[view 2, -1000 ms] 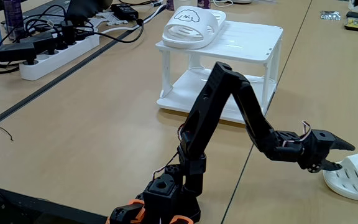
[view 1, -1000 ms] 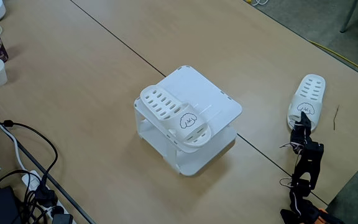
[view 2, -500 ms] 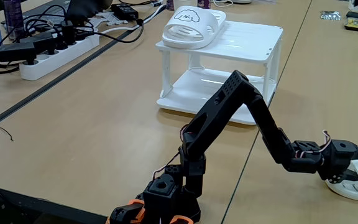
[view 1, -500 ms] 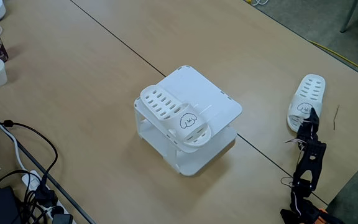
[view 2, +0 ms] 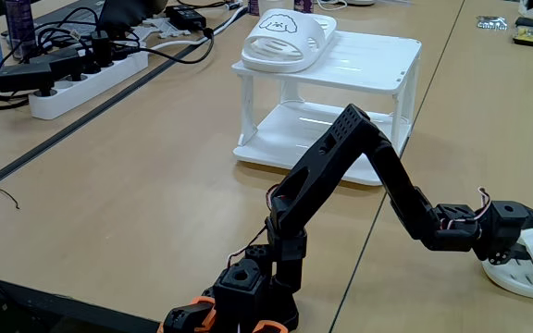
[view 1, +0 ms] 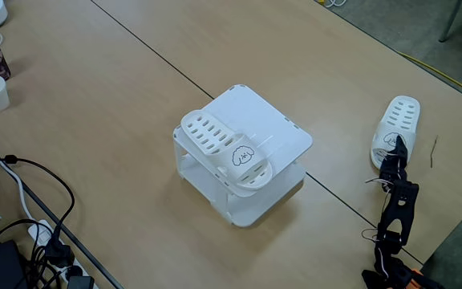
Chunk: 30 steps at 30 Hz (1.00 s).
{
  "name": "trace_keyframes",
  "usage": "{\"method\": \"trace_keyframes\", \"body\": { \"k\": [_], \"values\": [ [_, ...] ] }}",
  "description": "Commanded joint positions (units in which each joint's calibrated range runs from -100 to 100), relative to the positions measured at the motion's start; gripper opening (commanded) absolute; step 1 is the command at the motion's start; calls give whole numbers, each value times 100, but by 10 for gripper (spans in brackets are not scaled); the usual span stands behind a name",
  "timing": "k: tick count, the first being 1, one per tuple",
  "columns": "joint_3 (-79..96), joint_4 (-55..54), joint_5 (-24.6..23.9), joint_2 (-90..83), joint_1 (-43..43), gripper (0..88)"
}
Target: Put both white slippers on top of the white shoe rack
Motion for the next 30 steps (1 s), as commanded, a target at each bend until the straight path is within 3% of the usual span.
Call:
{"method": "trace_keyframes", "body": {
  "k": [1, 19, 21, 24, 30],
  "values": [
    [-326, -103, 42, -103, -69, 228],
    [-335, -95, 42, -87, -11, 218],
    [-335, -78, 42, -87, -11, 177],
    [-335, -52, 42, -87, -3, 4],
    [-335, -52, 42, -95, 5, 8]
  ]
}}
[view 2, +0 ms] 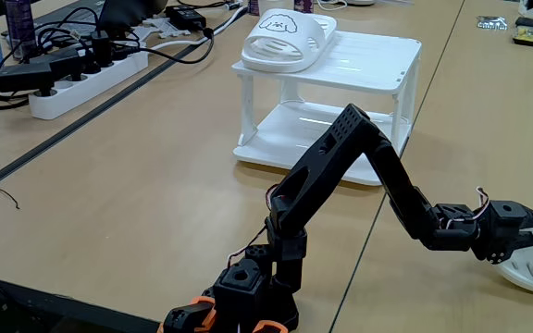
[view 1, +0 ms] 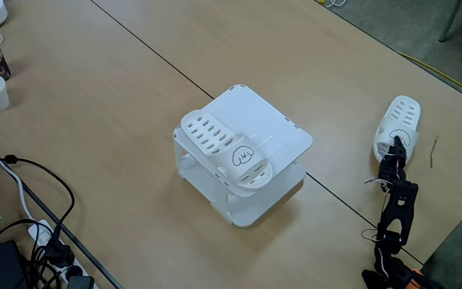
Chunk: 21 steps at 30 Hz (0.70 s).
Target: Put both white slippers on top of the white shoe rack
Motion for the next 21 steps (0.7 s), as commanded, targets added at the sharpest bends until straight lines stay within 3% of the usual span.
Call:
{"method": "trace_keyframes", "body": {
  "k": [1, 11, 21],
  "values": [
    [-335, -52, 42, -112, 43, 8],
    [-687, 121, 42, -902, 207, 8],
    [-1265, 2442, 42, -2661, -97, 8]
  ]
}}
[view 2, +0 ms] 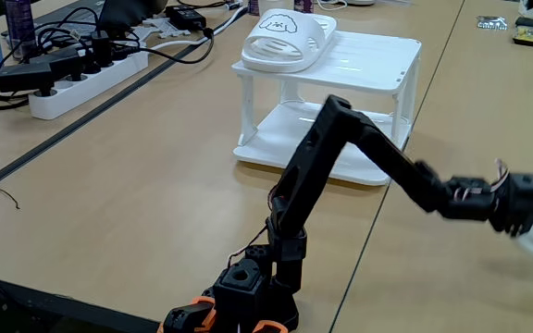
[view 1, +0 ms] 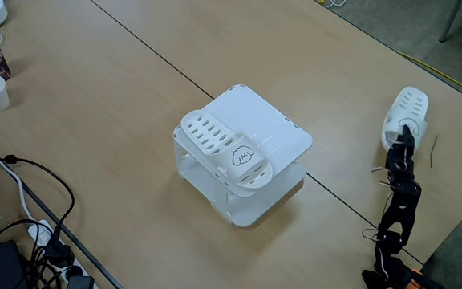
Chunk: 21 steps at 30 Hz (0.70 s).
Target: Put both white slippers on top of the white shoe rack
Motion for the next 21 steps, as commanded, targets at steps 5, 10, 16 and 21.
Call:
{"method": "trace_keyframes", "body": {
  "k": [5, 10, 16, 21],
  "values": [
    [-1483, 1657, 42, -1898, -695, 8],
    [-2015, 2451, 42, -2369, -1188, 8],
    [-2331, 3124, 42, -2857, -1879, 8],
    [-2502, 3461, 42, -3110, -2586, 8]
  ]
}}
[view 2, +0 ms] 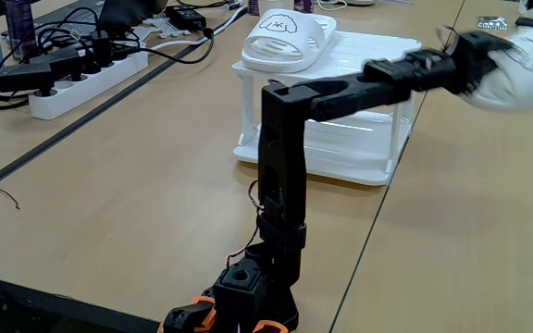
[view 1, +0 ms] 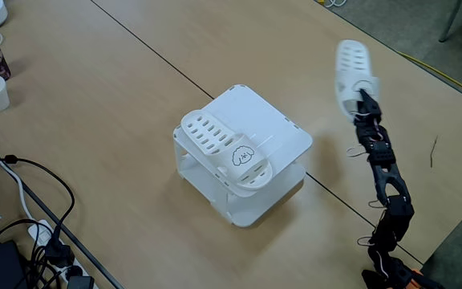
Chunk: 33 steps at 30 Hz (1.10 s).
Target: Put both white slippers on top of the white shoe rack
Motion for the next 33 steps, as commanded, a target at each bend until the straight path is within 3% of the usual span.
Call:
{"method": "trace_keyframes", "body": {
  "k": [1, 16, 33],
  "values": [
    [-768, 79, 42, -834, -584, 8],
    [-940, 79, 42, -783, -2171, 8],
    [-723, 79, 42, -565, -2813, 8]
  ]
}}
